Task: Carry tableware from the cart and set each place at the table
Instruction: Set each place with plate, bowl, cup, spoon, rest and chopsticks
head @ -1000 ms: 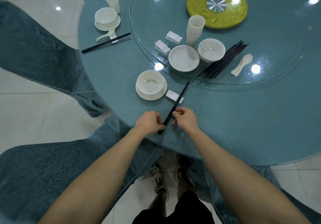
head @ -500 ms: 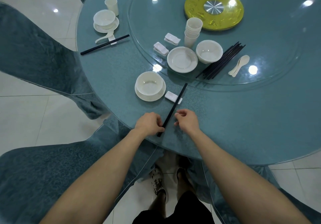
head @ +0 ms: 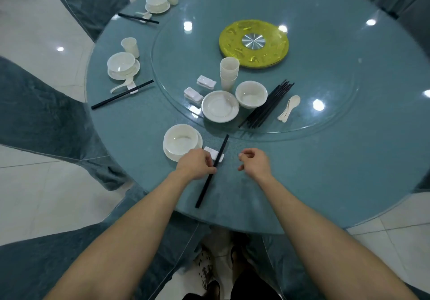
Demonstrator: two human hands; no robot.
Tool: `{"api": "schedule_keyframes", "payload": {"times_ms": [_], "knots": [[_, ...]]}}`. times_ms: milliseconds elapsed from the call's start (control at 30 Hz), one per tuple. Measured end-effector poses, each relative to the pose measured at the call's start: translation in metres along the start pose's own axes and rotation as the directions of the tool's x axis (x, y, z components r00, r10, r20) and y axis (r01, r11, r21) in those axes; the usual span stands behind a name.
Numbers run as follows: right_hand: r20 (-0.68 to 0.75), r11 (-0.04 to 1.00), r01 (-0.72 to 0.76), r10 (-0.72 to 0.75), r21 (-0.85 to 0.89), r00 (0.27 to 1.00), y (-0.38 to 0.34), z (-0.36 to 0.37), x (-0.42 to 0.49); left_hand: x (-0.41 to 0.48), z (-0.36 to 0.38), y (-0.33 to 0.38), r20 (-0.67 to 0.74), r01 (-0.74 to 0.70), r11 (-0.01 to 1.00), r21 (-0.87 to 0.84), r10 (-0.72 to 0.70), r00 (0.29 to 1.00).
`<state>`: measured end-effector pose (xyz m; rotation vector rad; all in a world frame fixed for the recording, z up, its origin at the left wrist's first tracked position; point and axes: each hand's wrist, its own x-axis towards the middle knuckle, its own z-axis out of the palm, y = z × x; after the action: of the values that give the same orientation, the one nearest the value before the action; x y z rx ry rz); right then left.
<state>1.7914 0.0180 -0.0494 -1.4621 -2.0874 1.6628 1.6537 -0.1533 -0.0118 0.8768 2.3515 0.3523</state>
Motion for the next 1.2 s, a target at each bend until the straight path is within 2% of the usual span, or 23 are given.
{"api": "schedule_keyframes", "payload": {"times_ms": [233, 400, 533, 667, 900, 1200], "knots": [[-0.12, 1.0, -0.027, 0.026, -0.012, 0.992, -0.004, -0.051, 0.052, 0.051, -0.014, 0.053, 0.02, -0.054, 0.997, 0.055, 0.053, 0.998], [-0.259, 0.995, -0.097, 0.089, -0.018, 0.962, -0.005, -0.086, 0.09, 0.086, -0.019, 0.081, 0.029, -0.068, 0.997, 0.02, 0.067, 0.997], [-0.321, 0.993, -0.122, 0.115, -0.002, 0.94, 0.027, -0.101, 0.152, 0.11, -0.023, 0.092, 0.029, -0.095, 0.995, -0.017, 0.095, 0.995], [-0.339, 0.989, -0.145, 0.137, 0.003, 0.931, 0.014, -0.107, 0.167, 0.125, -0.026, 0.098, 0.024, -0.104, 0.995, -0.005, 0.104, 0.994], [-0.284, 0.987, -0.152, 0.134, -0.042, 0.95, 0.028, -0.104, 0.192, 0.136, -0.026, 0.099, 0.036, -0.089, 0.996, -0.018, 0.089, 0.995], [-0.333, 0.995, -0.067, 0.04, -0.069, 0.942, 0.005, -0.115, 0.144, 0.121, -0.021, 0.11, -0.001, -0.104, 0.985, -0.14, 0.104, 0.995]]}}
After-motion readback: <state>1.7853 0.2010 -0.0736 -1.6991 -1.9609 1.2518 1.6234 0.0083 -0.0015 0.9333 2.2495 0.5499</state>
